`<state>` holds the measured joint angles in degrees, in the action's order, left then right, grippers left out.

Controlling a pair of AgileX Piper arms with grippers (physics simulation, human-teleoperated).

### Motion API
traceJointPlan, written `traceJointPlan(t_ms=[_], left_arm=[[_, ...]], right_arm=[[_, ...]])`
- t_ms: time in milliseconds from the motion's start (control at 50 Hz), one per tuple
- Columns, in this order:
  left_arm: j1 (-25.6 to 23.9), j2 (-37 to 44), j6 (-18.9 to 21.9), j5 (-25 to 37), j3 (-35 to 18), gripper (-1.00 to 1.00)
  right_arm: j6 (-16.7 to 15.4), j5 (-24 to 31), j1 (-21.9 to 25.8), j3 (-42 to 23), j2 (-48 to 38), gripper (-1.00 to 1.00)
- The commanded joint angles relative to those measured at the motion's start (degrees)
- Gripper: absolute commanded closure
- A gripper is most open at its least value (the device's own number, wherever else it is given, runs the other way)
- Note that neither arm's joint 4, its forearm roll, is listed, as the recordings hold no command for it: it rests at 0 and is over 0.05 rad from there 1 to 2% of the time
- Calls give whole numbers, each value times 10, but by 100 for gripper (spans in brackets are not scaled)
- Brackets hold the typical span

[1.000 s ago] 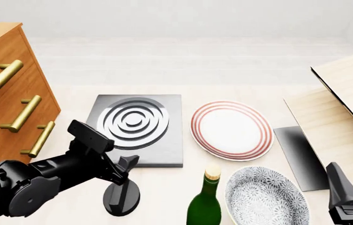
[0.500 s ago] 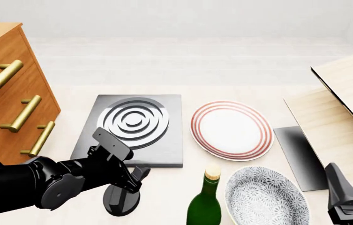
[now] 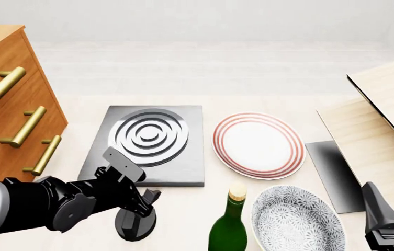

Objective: Turn on the stove.

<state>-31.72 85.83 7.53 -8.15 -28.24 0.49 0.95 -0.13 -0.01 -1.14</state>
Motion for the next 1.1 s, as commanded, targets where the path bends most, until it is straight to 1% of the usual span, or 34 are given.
traceJointPlan(t_ms=[20, 320, 480, 500, 640, 900, 1100], left_arm=[[27, 10, 14, -16, 17, -100], [64, 15, 30, -31, 32, -100], [71, 26, 32, -44, 37, -100], [78, 27, 43, -50, 43, -100], [88, 29, 45, -60, 55, -100], [95, 4, 50, -63, 81, -100], [85, -52, 40, -53, 116, -100]], right_arm=[[0, 2, 1, 0, 0, -100], [0, 3, 1, 0, 2, -100], [-1, 3, 3, 0, 1, -100], [-1, 3, 2, 0, 1, -100], [-1, 2, 3, 0, 0, -100], [-1, 2, 3, 0, -1, -100], [-1, 2, 3, 0, -1, -100]])
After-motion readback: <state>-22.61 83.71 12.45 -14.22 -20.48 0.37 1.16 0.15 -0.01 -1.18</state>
